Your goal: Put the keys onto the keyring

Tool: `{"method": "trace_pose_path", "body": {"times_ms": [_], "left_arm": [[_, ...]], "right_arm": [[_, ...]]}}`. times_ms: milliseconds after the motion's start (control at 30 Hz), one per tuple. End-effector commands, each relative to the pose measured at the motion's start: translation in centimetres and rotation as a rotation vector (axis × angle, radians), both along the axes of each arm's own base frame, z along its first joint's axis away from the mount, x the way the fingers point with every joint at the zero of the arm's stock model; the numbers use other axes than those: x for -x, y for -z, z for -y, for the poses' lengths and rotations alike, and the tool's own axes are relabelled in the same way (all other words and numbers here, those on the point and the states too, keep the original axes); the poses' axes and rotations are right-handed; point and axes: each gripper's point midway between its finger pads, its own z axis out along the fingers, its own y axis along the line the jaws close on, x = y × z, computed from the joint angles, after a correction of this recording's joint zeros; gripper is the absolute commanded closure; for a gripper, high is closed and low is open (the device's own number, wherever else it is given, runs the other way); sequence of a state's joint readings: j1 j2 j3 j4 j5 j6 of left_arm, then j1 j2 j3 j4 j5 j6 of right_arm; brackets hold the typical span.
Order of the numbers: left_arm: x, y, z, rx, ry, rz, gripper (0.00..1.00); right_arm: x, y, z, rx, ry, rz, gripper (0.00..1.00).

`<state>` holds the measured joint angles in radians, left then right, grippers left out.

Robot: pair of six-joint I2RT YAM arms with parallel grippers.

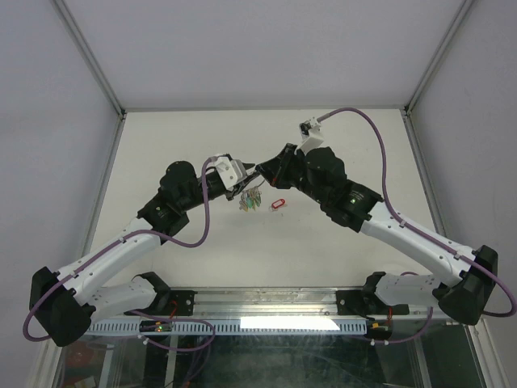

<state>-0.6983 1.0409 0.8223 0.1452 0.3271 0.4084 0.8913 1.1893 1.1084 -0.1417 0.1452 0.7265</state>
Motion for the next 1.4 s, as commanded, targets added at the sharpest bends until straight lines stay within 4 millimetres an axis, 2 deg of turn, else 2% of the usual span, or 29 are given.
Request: {"method": "trace_pose_path", "body": {"times_ms": [0,333,467,533,867,967,1033,1200,1267,1367], "left_arm": [[0.8,-4.0,0.0,0.069,0.036,0.094,0.7],[2.0,-3.0,-0.2,0.058,0.068,0.062,0.59],[2.1,-2.4,-0.1,0.05,0.072,0.037,0.69],[2.0,-2.2,-0.2,0.043,0.066,0.029,0.71],[2.3,-0.5,0.0,0.011,0.084,-0.04,0.73],[2.5,-0.1,0.0,0.003,0.086,-0.058,0.82],[2.5,0.2,0.0,-0.005,0.087,-0.071,0.98],[2.1,0.2,-0.5,-0.056,0.054,-0.099,1.0],[1.9,0.4,-0.8,-0.099,0.038,-0.123,1.0],[1.9,0.8,-1.4,-0.174,0.022,-0.158,1.0]], "right_arm": [[0.0,-4.4,1.6,-0.122,0.059,0.059,1.0],[0.9,-6.0,2.4,-0.181,0.055,0.073,1.0],[1.3,-6.4,2.9,-0.199,0.058,0.077,1.0],[1.4,-6.6,3.2,-0.206,0.064,0.078,1.0],[2.2,-6.7,4.1,-0.241,0.067,0.079,1.0],[2.3,-6.4,4.3,-0.244,0.07,0.076,1.0],[2.4,-6.2,4.5,-0.243,0.073,0.077,1.0],[2.2,-4.6,5.1,-0.228,0.106,0.064,1.0],[2.0,-3.3,5.4,-0.214,0.126,0.054,1.0],[1.8,-1.9,6.1,-0.192,0.161,0.048,0.87]]}}
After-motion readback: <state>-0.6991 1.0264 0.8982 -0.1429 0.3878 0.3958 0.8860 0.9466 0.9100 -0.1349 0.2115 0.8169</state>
